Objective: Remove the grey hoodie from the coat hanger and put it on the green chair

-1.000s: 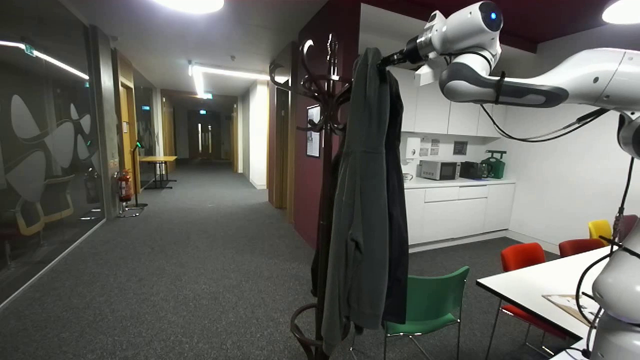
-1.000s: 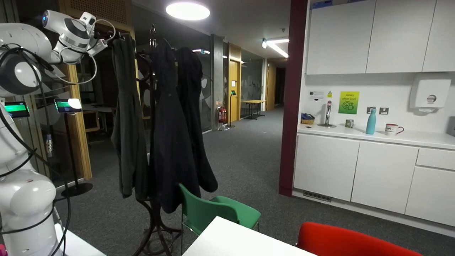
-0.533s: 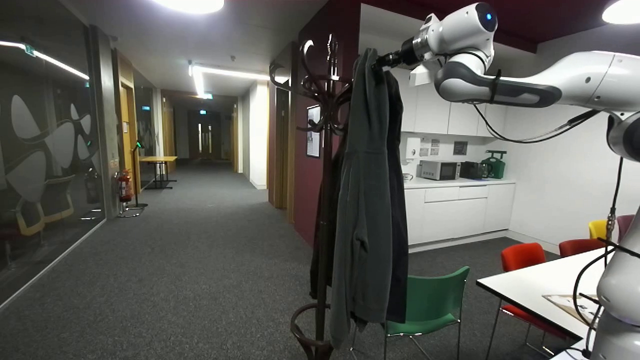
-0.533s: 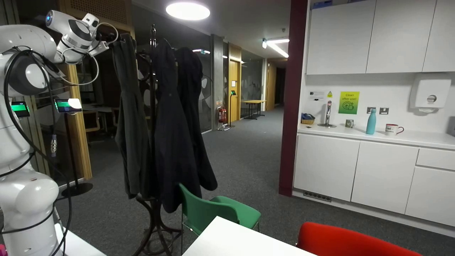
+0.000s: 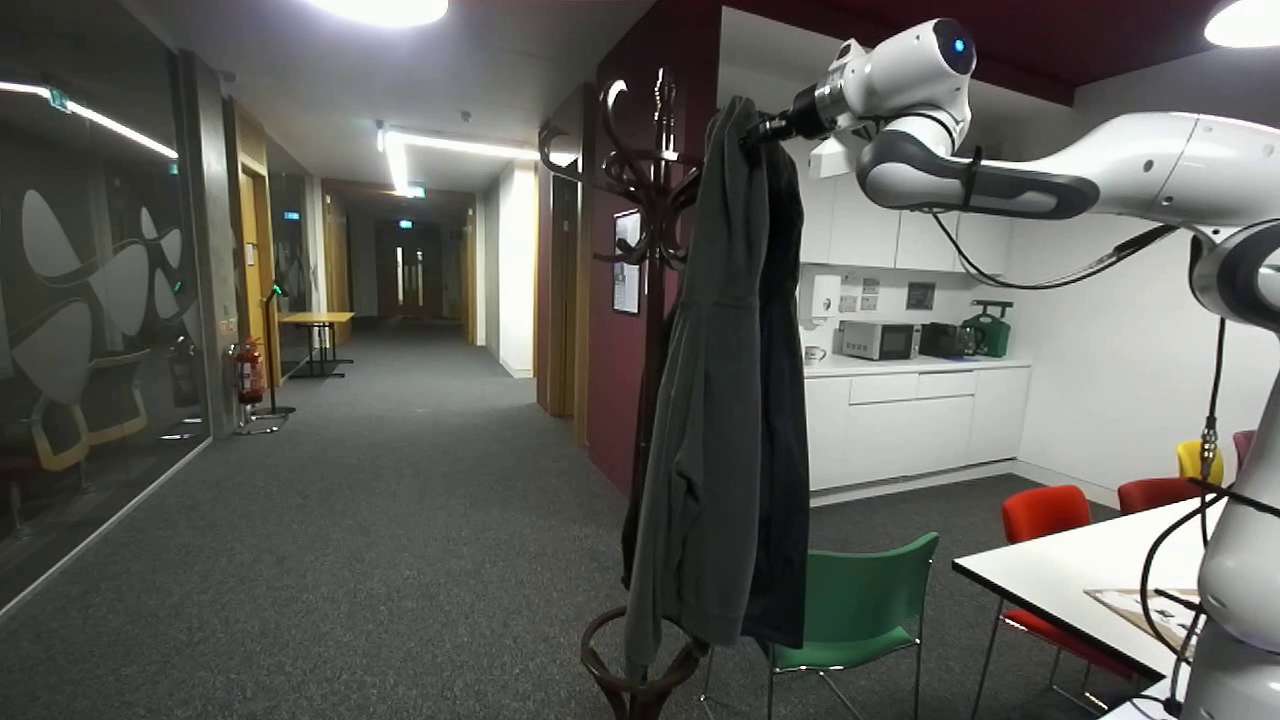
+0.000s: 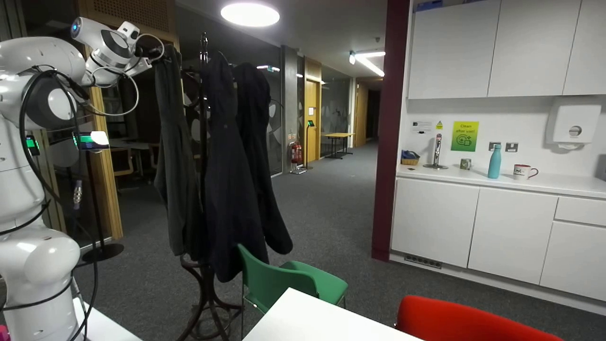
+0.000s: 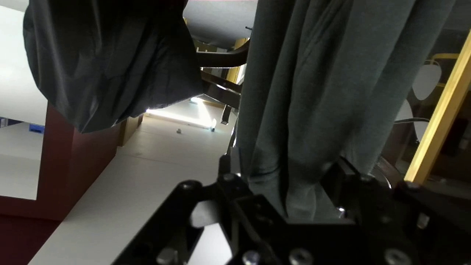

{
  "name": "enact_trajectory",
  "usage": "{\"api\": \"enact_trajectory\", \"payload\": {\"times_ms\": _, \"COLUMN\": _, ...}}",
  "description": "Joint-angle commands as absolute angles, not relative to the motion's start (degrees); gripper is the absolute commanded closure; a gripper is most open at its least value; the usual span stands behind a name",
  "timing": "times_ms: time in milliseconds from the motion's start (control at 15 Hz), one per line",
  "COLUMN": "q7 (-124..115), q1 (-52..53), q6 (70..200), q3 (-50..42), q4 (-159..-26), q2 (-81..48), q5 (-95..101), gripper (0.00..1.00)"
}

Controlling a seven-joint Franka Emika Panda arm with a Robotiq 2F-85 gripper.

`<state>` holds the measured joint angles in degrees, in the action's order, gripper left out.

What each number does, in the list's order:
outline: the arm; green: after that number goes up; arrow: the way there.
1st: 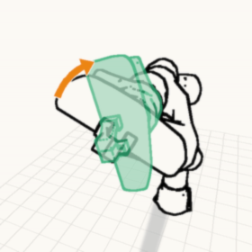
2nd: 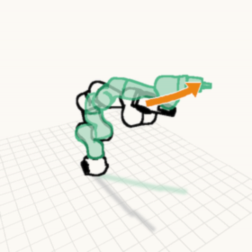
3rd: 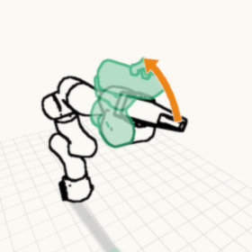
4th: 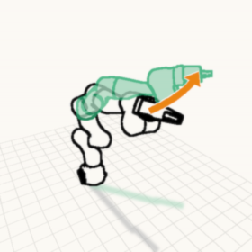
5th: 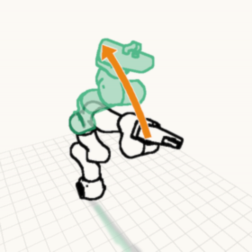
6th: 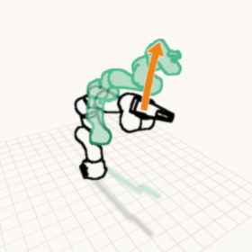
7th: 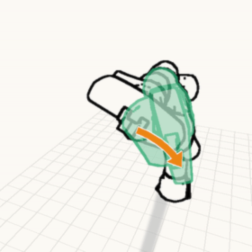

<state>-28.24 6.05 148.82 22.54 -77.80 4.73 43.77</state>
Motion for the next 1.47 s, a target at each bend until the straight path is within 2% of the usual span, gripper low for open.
{"api": "enact_trajectory", "payload": {"times_ms": 0, "q7": -25.1, "q1": 8.5, "q6": 150.7, "q3": 20.8, "q4": -74.1, "q2": 2.6, "q5": 44.6, "gripper": 0.73}}
{"api": "enact_trajectory", "payload": {"times_ms": 200, "q7": -23.1, "q1": 7.9, "q6": 151.7, "q3": 21.9, "q4": -73.7, "q2": 2.6, "q5": 44.5, "gripper": 0.95}}
{"api": "enact_trajectory", "payload": {"times_ms": 267, "q7": -22.5, "q1": 8.0, "q6": 152.0, "q3": 21.9, "q4": -73.4, "q2": 2.5, "q5": 44.7, "gripper": 0.99}}
{"api": "enact_trajectory", "payload": {"times_ms": 933, "q7": -16.9, "q1": 12.2, "q6": 154.4, "q3": 21.3, "q4": -65.4, "q2": 1.1, "q5": 51.0, "gripper": 0.98}}
{"api": "enact_trajectory", "payload": {"times_ms": 1400, "q7": -13.3, "q1": 11.9, "q6": 160.5, "q3": 23.7, "q4": -67.7, "q2": 1.9, "q5": 53.3, "gripper": 0.98}}
